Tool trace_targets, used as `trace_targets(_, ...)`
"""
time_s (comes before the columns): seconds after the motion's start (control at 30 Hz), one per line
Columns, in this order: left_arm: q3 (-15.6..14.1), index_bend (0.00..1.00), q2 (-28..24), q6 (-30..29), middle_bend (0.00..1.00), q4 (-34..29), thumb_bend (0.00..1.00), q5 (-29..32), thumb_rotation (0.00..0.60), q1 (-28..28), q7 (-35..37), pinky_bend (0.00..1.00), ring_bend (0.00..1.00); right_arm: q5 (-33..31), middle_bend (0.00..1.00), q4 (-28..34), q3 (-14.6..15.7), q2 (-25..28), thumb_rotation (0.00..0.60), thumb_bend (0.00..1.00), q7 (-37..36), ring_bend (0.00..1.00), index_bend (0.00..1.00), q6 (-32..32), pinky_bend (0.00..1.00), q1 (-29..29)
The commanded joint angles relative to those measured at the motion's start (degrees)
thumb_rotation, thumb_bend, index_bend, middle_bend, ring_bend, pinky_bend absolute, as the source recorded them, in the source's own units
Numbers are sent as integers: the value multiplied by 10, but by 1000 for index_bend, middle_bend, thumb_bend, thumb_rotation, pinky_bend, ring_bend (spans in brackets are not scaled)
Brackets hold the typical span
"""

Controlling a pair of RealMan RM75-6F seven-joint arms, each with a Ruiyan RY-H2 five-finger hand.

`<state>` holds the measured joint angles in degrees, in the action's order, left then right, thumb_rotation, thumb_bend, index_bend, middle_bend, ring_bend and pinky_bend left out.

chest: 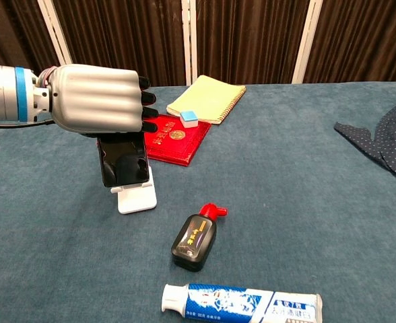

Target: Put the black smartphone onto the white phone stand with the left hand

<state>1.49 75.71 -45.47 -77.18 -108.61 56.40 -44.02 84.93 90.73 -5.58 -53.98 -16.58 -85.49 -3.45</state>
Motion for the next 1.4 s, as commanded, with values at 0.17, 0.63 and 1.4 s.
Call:
trace_targets(0.17, -2, 537, 9, 2, 425, 2, 0, 7, 600, 2, -7, 367, 423, 1, 0, 1, 0, 1, 600, 0, -2, 0, 0, -1, 0, 0)
trace_targets(0.63, -7, 77, 12, -6, 0, -2, 0, 13, 600, 2, -17, 140, 0, 4, 0, 1, 2, 3, 600, 0, -4, 0, 0, -1, 0, 1)
trace_targets(1.4, 9, 0, -93, -273, 0, -87, 0, 95, 600, -150, 134, 0, 0, 22, 0, 12, 9, 7, 600, 0, 2, 0, 0, -10, 0, 4)
